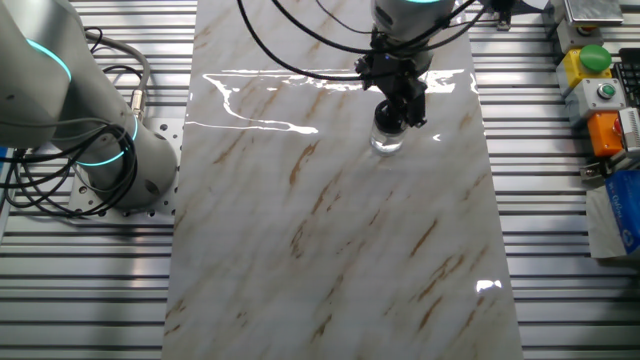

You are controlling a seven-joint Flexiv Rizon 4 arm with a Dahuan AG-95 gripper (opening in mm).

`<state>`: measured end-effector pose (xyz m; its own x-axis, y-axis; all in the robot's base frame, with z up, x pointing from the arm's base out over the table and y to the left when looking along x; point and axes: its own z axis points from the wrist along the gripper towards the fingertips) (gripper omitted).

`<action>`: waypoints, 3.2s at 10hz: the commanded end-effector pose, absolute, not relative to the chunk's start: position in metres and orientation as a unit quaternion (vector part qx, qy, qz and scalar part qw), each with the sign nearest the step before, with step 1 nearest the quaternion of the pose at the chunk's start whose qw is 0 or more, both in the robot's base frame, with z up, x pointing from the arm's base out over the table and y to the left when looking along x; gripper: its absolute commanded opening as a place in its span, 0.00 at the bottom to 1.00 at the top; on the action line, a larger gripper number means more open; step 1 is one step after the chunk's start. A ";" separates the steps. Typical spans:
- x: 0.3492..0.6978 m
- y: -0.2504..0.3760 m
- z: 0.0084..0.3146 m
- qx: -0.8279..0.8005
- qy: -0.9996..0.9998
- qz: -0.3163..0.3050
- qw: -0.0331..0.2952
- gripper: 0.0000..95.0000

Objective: Unscrew the lid from the jar

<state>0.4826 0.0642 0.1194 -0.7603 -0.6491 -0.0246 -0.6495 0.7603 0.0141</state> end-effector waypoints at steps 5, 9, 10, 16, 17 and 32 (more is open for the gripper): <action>0.481 0.063 0.121 -0.341 0.940 0.011 0.008 0.80; 0.487 0.060 0.116 -0.343 0.939 0.011 0.011 0.80; 0.487 0.060 0.115 -0.344 0.939 0.010 0.011 0.80; 0.493 0.060 0.107 -0.342 0.940 0.013 0.011 0.80; 0.493 0.060 0.107 -0.341 0.940 0.013 0.011 0.80; 0.488 0.064 0.097 -0.322 0.946 0.015 0.004 0.80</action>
<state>0.4883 0.0646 0.0972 -0.7917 -0.6107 -0.0170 -0.6110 0.7912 0.0272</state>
